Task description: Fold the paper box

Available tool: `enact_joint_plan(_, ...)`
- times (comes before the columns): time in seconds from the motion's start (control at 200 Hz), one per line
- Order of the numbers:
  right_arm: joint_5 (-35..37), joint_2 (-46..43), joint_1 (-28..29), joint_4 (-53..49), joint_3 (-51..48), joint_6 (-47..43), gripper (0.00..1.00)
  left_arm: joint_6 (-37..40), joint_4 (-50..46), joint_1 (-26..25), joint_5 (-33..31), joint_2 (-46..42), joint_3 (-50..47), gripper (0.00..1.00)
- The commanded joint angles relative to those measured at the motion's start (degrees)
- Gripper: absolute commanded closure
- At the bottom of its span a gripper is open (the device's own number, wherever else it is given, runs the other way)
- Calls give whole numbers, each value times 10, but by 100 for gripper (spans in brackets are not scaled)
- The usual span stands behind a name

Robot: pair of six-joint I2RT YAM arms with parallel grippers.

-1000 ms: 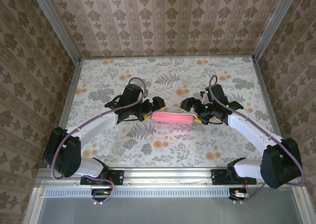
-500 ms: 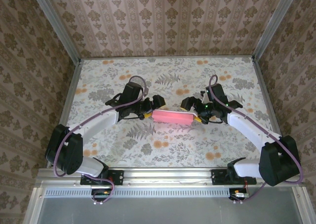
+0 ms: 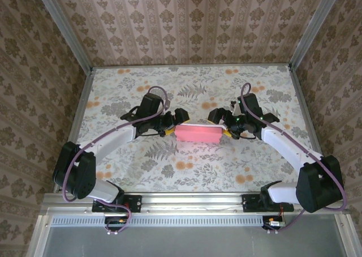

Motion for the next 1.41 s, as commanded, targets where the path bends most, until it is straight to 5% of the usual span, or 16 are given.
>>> enact_joint_plan(0.0,-2,1,-6,-24,17,-17,0,19,-19,7,12,-4,22,0)
enact_joint_plan(0.465,36,-25,-12,-64,13,-78,0,48,-53,24,-1,-39,13,0)
enact_joint_plan(0.69,84,-94,-12,-124,15,-184,1,228,-132,29,-54,-127,23,0)
enact_joint_plan(0.825,100,-120,-11,-160,28,-243,21,339,-204,42,-52,-151,42,0)
enact_joint_plan(0.985,120,-102,-4,-198,62,-289,44,440,-251,55,-39,-140,67,16)
enact_joint_plan(1.4,156,-35,13,-243,122,-370,56,550,-287,57,57,-34,149,45)
